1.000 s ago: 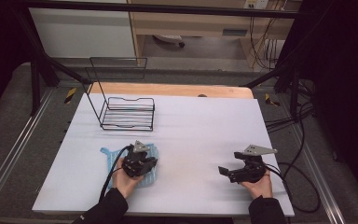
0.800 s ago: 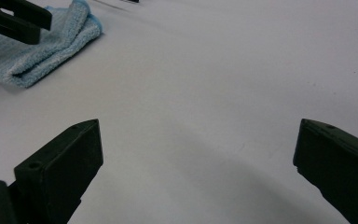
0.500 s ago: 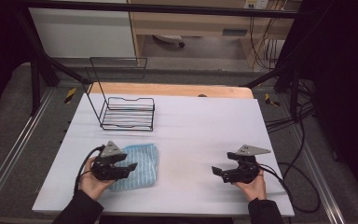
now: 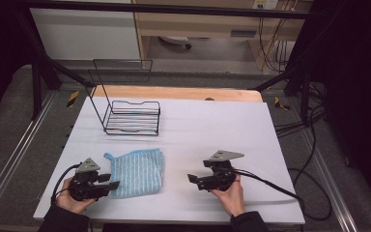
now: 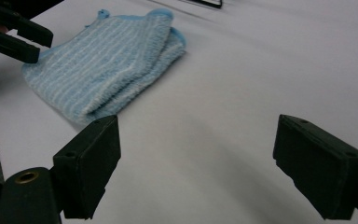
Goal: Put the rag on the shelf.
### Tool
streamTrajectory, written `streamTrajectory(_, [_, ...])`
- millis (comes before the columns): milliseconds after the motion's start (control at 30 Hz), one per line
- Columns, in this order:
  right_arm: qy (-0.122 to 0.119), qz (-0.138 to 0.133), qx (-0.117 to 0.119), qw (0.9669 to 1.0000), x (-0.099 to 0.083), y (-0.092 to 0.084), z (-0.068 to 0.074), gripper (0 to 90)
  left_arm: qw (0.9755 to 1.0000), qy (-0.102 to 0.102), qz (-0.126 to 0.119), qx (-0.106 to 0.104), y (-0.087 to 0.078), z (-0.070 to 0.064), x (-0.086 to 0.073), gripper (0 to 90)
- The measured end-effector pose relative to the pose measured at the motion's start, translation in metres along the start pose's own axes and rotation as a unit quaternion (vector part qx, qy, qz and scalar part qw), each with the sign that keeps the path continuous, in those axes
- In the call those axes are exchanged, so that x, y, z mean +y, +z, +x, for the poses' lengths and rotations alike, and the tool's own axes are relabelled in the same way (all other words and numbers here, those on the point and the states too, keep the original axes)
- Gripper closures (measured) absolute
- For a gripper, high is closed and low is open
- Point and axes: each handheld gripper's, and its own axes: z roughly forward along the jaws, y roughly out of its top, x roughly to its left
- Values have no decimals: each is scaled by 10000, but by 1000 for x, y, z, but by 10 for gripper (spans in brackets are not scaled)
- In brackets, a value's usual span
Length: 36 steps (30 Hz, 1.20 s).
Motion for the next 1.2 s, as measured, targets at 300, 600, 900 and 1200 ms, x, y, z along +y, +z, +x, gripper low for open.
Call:
streamTrajectory(300, [33,-11,397,9992,11,47,52,322,9998,-81,158,-106,3,-2,-6,656])
streamTrajectory(600, [171,14,328,9993,-6,75,75,543,9991,-227,334,-162,9,-3,-9,770])
streamTrajectory(900, [132,153,462,9987,-7,74,80,874,9988,-314,296,-233,7,-6,-8,878])
streamTrajectory(1200, [-11,510,357,9981,8,56,60,871,9980,10,211,-601,12,-29,-3,819])
